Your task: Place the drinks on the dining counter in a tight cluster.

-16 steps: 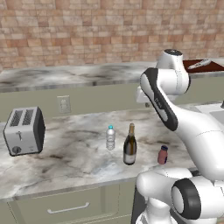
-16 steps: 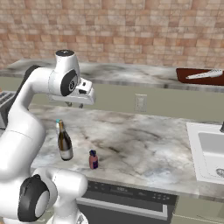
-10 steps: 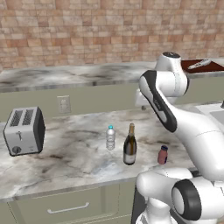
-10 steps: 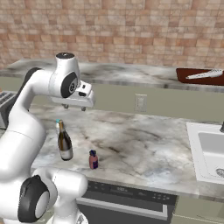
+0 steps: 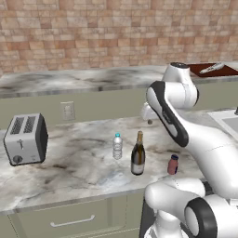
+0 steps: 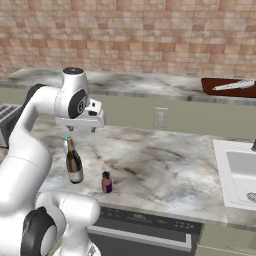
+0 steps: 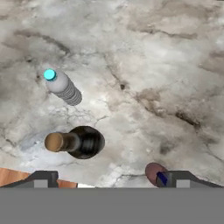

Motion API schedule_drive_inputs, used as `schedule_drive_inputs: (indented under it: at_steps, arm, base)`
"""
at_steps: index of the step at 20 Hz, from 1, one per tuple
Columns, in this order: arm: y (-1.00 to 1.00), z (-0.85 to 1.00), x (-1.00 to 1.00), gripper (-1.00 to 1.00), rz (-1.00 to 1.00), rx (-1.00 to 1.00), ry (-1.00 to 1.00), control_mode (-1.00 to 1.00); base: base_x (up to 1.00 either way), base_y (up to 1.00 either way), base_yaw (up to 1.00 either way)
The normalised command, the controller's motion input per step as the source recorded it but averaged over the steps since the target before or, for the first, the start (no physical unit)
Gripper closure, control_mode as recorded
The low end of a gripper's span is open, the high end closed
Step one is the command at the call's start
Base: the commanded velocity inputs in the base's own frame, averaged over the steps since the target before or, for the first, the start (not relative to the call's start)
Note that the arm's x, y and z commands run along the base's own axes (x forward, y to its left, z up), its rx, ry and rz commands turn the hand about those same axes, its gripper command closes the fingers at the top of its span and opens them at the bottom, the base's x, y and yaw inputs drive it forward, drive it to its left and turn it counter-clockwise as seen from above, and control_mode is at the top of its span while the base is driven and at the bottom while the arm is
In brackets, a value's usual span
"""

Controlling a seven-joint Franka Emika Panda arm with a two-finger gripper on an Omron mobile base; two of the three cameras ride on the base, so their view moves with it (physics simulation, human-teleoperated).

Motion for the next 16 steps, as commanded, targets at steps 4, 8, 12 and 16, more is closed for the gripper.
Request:
schedule_drive_inputs:
  at_steps: [4, 8, 12, 16]
  arm:
    - [0.00, 0.00, -0.02, -1.00, 0.14, 0.01, -0.09, -1.00]
    - [0.00, -0.21, -0.10, -1.00, 0.17, 0.09, -0.26, -1.00]
    - [-0.08, -0.03, -0.01, -1.00, 0.22, 0.15, -0.21, -1.00]
    - [-0.04, -0.01, 0.00, -1.00, 0.26, 0.10, -0.06, -1.00]
  base:
    - [0.00, 0.00, 0.00]
    - [0.00, 0.00, 0.00]
    - [0.00, 0.00, 0.00]
    - [0.00, 0.00, 0.00]
